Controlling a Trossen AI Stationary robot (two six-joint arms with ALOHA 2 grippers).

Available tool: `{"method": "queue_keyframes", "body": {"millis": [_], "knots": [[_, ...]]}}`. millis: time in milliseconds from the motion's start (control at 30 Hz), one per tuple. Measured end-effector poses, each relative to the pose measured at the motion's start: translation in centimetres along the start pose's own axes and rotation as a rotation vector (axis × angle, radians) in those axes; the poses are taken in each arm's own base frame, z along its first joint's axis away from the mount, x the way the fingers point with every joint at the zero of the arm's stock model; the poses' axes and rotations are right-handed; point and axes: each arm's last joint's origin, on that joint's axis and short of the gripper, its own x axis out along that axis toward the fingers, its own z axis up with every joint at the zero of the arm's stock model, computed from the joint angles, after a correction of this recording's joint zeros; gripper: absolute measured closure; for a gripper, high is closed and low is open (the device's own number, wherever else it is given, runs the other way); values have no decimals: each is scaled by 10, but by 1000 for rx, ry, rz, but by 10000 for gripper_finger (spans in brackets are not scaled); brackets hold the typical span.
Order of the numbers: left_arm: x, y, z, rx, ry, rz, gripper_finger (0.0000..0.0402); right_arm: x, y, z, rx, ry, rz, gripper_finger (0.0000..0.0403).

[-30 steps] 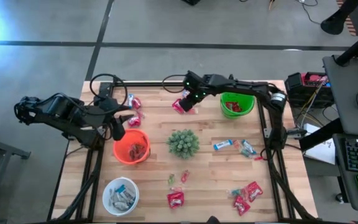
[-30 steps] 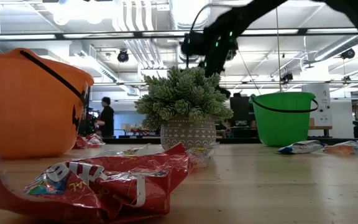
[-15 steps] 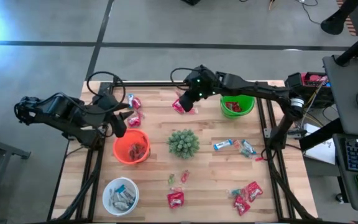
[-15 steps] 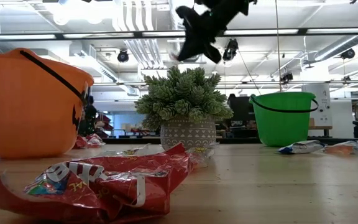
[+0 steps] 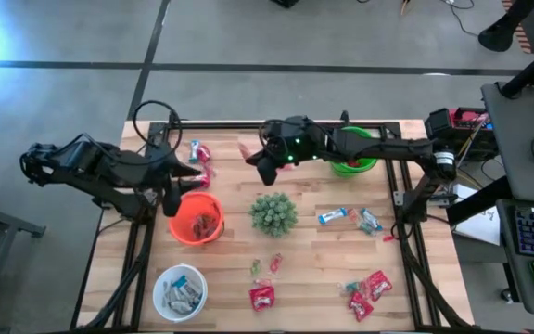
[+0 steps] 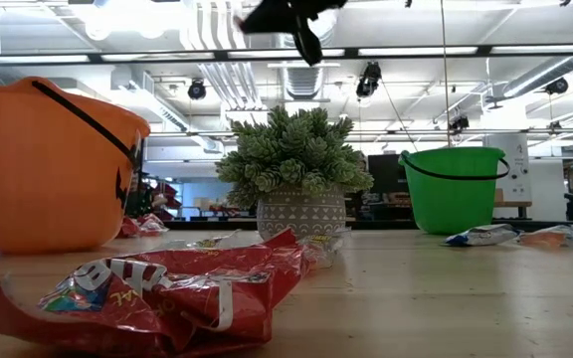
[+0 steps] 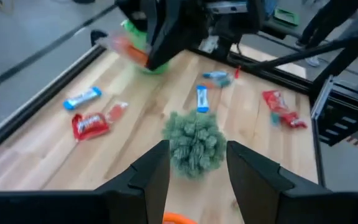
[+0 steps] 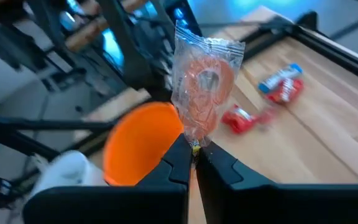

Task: Sort candy
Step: Put the orange gummy into the orange bucket

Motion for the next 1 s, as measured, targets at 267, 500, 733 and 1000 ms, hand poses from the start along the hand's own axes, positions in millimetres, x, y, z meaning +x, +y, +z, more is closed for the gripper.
{"method": "queue_keyframes", "body": {"millis": [267, 500, 733, 1000], "knots": [[-13, -4, 27, -92, -110, 52, 244, 0, 43, 1, -35, -150, 183, 394], [-13, -14, 46, -166, -153, 24, 244, -4, 64, 6, -56, -273, 284, 394], [4, -27, 54, -149, -159, 8, 244, -4, 65, 6, -57, -274, 286, 394], [30, -39, 56, -105, -144, 22, 244, -4, 65, 5, -63, -245, 320, 394]]}}
